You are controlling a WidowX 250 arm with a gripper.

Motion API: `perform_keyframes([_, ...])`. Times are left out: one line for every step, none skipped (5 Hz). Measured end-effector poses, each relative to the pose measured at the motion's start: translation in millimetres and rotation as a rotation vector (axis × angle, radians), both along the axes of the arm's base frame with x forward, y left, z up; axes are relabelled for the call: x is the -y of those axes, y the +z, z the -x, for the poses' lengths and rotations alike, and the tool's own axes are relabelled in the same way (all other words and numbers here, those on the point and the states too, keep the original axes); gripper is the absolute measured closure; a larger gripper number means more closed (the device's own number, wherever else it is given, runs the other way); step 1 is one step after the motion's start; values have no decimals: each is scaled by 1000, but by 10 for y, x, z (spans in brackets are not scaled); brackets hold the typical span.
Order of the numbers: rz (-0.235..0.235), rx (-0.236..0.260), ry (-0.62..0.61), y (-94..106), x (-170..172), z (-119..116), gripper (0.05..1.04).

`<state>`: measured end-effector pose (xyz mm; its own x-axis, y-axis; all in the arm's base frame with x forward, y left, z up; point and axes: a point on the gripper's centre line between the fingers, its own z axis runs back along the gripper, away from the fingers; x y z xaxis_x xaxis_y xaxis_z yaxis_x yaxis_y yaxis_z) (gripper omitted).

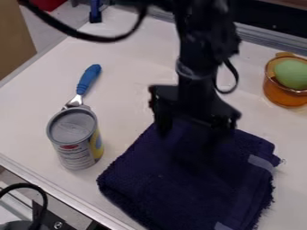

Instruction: Moved the blue cloth to the left side of the table

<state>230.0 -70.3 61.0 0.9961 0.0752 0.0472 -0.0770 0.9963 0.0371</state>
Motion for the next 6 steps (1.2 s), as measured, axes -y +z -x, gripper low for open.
perform_keyframes([-15, 7, -17, -174, 88, 34, 84])
perform_keyframes([-9, 14, -19, -247, 91, 85, 133])
perform_keyframes([-3, 24, -20, -322, 112, 107, 402])
perform_keyframes([-23, 26, -26, -446, 110, 88, 687])
perform_keyframes([-16, 30, -28, -463, 109, 75, 886])
perform_keyframes([-14, 17, 13, -497, 62, 3, 1004])
